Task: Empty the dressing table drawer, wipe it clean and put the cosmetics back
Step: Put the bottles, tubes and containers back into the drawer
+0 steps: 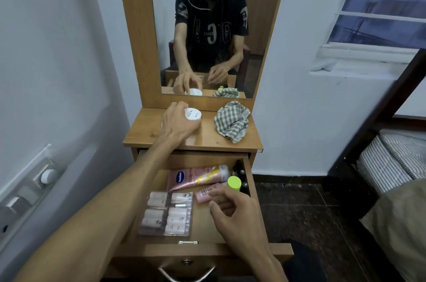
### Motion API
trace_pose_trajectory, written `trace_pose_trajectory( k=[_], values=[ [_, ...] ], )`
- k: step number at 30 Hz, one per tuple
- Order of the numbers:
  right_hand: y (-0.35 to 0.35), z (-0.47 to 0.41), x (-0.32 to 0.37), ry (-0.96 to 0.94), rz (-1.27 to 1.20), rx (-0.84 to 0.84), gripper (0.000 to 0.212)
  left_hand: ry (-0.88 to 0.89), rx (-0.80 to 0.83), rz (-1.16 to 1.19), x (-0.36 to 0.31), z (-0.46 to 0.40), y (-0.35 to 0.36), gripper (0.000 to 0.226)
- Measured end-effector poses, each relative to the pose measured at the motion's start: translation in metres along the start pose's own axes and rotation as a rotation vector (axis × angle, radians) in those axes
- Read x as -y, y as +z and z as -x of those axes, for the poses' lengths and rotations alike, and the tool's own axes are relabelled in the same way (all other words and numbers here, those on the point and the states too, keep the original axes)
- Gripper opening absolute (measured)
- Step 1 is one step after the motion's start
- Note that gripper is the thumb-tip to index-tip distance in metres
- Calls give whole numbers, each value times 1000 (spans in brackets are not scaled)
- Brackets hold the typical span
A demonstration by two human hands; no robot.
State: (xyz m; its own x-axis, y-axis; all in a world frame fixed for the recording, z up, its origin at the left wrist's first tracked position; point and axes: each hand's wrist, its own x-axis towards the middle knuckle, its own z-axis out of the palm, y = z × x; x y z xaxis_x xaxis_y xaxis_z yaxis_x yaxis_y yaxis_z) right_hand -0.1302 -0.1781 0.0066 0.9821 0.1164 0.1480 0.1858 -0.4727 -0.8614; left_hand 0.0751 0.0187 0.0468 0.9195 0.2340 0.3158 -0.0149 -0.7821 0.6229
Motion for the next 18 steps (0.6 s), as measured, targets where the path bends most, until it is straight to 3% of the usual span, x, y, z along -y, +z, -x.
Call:
trace_pose_trajectory(
  k=[5, 8, 13, 18],
  values=[
    [1, 2, -3, 0, -18, -90, 20, 191, 59, 77, -15, 66, -21, 57],
    [-1, 4, -4, 31, -47, -178, 22, 299, 180, 64, -17, 114, -32, 52],
    [-5, 9, -3, 45, -159, -364, 30, 346, 399, -78, -5, 173, -38, 55],
    [-1, 11, -3, 68, -136, -330, 22, 357, 586, -235, 7, 193, -17, 47]
  ],
)
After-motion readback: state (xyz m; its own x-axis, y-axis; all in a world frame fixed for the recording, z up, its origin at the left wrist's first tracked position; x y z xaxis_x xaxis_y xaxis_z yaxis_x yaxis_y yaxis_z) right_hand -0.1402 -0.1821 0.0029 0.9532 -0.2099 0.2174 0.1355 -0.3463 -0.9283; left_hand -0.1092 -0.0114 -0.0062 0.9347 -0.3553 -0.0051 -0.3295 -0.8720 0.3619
